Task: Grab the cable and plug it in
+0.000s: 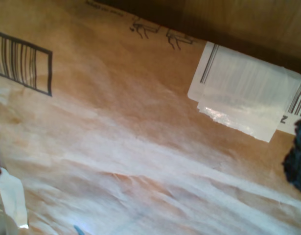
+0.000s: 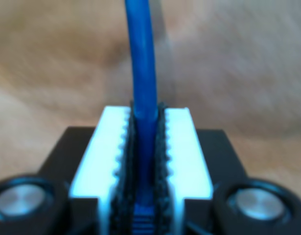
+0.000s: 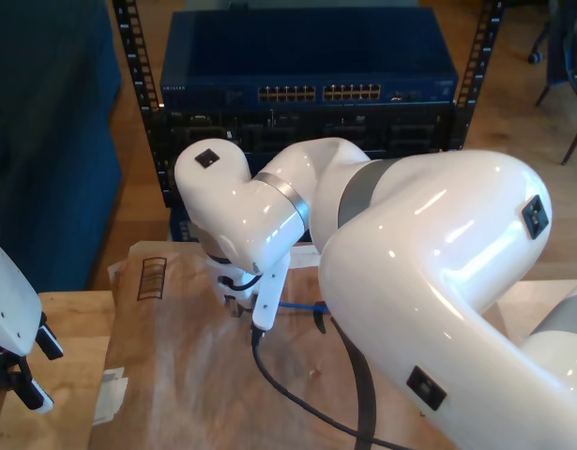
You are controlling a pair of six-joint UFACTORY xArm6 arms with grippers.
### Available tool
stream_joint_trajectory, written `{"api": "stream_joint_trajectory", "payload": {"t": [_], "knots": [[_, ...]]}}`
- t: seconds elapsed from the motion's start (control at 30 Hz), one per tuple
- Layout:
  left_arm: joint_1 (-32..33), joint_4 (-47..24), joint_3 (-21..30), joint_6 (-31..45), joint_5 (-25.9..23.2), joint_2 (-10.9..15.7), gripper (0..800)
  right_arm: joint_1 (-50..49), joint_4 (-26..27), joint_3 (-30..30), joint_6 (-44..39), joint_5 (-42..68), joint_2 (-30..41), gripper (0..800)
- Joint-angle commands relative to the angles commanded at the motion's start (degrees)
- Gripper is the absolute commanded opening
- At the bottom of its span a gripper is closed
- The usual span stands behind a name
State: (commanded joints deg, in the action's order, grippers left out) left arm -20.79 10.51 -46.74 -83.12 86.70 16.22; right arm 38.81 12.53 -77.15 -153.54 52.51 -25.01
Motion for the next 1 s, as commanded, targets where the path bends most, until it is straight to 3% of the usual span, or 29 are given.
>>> {"api": "stream_joint_trajectory", "payload": {"t": [0.13,0.3,0.53,0.8,1.0], "knots": [[0.09,0.00,0.00,0.00,0.00,0.00,799,-0.18,-0.53,0.26,0.44,0.44,2.11,2],[0.53,0.62,-0.18,-0.09,0.09,-0.09,799,-1.05,-1.93,4.92,4.57,1.23,11.25,2],[4.75,7.65,-3.78,0.26,0.53,-0.79,799,-9.93,-15.74,15.03,17.67,5.19,27.52,2],[15.21,19.78,-4.31,0.35,0.70,-1.32,798,-16.62,-20.31,24.53,25.67,12.75,45.01,2],[17.58,31.21,-8.97,1.41,2.11,-5.27,797,-17.58,-25.76,24.09,28.57,18.99,53.27,2]]}}
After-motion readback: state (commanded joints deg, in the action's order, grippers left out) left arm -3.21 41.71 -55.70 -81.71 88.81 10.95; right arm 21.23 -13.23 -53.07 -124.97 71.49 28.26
